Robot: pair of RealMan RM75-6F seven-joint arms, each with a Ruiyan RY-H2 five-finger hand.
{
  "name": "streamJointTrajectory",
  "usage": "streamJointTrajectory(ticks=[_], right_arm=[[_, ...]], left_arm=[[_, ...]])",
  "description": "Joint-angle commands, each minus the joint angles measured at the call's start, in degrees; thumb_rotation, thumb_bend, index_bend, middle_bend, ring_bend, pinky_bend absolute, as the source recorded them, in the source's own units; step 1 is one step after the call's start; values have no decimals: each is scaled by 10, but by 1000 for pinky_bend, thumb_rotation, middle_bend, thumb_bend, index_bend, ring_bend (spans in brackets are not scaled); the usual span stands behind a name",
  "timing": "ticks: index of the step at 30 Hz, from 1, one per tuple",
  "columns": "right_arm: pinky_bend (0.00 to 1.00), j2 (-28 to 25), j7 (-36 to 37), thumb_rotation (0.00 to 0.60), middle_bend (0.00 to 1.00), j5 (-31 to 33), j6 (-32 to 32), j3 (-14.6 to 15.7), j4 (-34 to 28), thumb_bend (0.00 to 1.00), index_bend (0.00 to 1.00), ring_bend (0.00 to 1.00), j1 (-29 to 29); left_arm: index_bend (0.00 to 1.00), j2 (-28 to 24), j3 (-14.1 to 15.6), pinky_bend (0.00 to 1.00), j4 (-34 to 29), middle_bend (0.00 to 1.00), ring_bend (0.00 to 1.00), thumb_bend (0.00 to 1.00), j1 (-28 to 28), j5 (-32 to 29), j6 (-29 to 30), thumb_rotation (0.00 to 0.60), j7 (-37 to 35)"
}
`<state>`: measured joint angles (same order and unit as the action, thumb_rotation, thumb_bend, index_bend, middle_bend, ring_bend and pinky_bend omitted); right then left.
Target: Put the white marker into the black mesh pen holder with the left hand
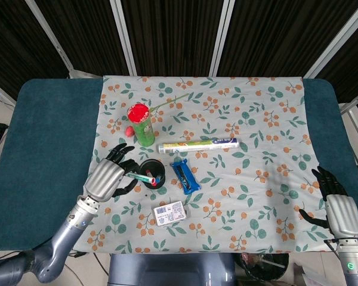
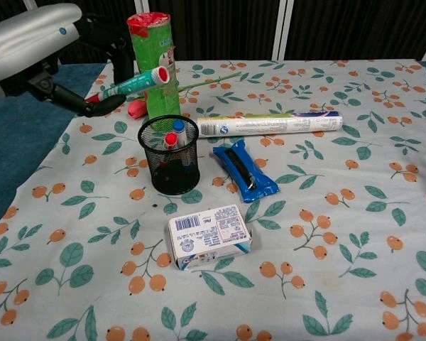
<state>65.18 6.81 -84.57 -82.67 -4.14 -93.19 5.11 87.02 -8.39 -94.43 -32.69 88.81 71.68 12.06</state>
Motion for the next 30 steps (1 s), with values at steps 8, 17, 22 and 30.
streamJointTrajectory(ticks=[8, 17, 22, 30], right_arm=[[177, -2, 6, 600, 0, 5, 6, 0, -2, 259, 39, 0, 1], [177, -3, 10, 600, 0, 10, 11, -2, -5, 259, 39, 0, 2], [177, -4, 11, 600, 0, 13, 12, -3, -5, 259, 39, 0, 3], [177, -3, 8, 600, 0, 13, 13, -3, -7, 259, 39, 0, 3]], left_arm=[[552, 66, -60, 128, -3, 513, 134, 381, -38, -96, -56, 600, -109], [550, 93, -90, 128, 50, 510, 134, 372, -71, -135, -108, 600, -201], [547, 105, -96, 129, 89, 507, 134, 369, -87, -139, -133, 600, -254], [539, 119, -90, 128, 152, 498, 129, 363, -105, -126, -152, 600, -297]])
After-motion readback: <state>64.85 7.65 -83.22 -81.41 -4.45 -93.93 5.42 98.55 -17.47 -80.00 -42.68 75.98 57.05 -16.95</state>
